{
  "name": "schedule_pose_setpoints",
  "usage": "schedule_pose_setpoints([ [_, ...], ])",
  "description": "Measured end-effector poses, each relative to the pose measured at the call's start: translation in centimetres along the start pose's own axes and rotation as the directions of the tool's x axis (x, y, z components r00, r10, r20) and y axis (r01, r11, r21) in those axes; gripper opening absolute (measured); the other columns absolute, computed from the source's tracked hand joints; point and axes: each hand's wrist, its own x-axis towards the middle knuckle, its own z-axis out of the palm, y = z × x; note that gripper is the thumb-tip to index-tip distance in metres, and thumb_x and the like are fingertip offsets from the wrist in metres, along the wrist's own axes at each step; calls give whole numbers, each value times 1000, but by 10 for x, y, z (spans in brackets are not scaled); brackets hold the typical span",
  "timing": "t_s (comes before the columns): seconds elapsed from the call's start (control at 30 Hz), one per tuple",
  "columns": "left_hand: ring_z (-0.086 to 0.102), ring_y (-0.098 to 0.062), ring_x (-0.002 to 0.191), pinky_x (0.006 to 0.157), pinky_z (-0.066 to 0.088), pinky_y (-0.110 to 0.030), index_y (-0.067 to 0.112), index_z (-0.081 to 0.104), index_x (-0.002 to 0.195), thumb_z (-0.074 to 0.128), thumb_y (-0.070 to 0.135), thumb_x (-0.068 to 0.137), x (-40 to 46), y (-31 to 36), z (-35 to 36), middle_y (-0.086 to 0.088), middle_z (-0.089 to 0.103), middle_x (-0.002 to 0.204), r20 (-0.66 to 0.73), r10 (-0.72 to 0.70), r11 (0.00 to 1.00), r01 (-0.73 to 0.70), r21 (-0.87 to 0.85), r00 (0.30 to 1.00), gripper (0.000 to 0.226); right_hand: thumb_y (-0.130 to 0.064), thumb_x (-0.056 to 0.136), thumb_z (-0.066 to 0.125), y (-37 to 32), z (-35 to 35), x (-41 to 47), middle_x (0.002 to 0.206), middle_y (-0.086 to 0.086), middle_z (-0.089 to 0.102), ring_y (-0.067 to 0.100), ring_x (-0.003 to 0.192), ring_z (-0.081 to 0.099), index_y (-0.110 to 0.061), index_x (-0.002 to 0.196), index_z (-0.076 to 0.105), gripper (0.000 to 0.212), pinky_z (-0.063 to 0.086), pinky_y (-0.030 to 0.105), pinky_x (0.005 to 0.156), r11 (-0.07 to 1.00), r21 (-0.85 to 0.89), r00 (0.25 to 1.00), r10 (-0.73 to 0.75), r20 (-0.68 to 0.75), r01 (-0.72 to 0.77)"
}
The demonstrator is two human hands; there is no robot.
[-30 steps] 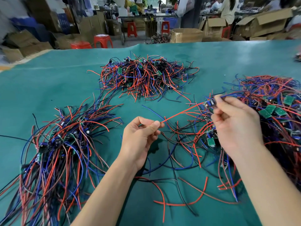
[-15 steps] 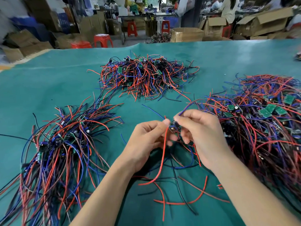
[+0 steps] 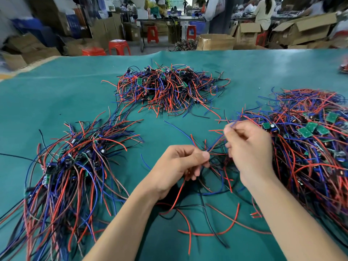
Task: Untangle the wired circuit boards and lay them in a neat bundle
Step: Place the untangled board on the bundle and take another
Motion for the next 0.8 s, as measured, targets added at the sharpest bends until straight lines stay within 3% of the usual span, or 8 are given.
schedule_pose_setpoints([
  [0.13,45,-11,49,50,34,-18,13,69,76,65,33,89,0,-1,0,-2,54,57,23,2,1000,-2,1,1000,24,-31,82,68,1,-23,18,67,-6,67,11,48,58,-25,76,69,9,50,40,58,999,6,974,-32,-223,34],
  [0.27,46,-12,51,53,36,-19,-1,67,83,68,32,90,1,-3,-2,-1,54,58,-41,18,999,-20,-45,999,34,-29,88,63,-4,-34,25,83,3,72,29,72,69,-31,83,65,5,55,58,75,981,-135,888,-181,-422,136],
  [0.33,49,-11,55,56,40,-19,-9,64,90,66,30,90,3,-6,-3,-1,57,62,-107,16,993,-29,-118,994,39,-29,88,62,-13,-38,22,84,-3,69,23,76,67,-31,87,63,3,54,55,80,955,-225,834,-281,-474,194],
  [0.4,54,-10,59,58,44,-17,-3,69,95,60,24,95,4,-7,-3,-2,62,68,-132,1,989,-21,-148,991,29,-27,86,64,-24,-31,10,78,-12,68,14,70,64,-29,89,66,4,55,47,76,919,-282,864,-365,-347,275],
  [0.47,59,-10,63,60,47,-17,7,72,97,55,18,100,5,-7,-2,-4,68,75,-114,-8,988,-10,-156,993,21,-28,84,68,-30,-12,-10,73,-12,68,10,65,64,-28,95,68,11,54,38,69,884,-293,923,-385,-17,363],
  [0.57,63,-11,68,66,49,-22,17,76,89,56,12,97,5,-7,-4,-4,70,81,-100,-17,973,-6,-230,995,21,-37,86,69,-30,11,-35,89,-9,71,12,77,65,-29,112,71,27,51,35,79,808,-384,862,-276,426,448],
  [0.63,62,-12,70,68,49,-25,18,76,89,53,10,97,5,-7,-5,-7,70,86,-94,-10,973,-12,-232,996,25,-30,92,71,-27,15,-37,96,-8,73,12,85,66,-25,110,75,19,51,33,85,809,-378,850,-260,457,450],
  [0.8,59,-11,68,62,50,-18,9,78,92,57,15,94,5,-8,-5,-4,68,77,-88,-25,974,5,-225,996,22,-12,90,71,-39,-1,-24,91,-9,78,3,78,69,-22,97,81,16,54,23,80,846,-348,902,-305,306,404],
])
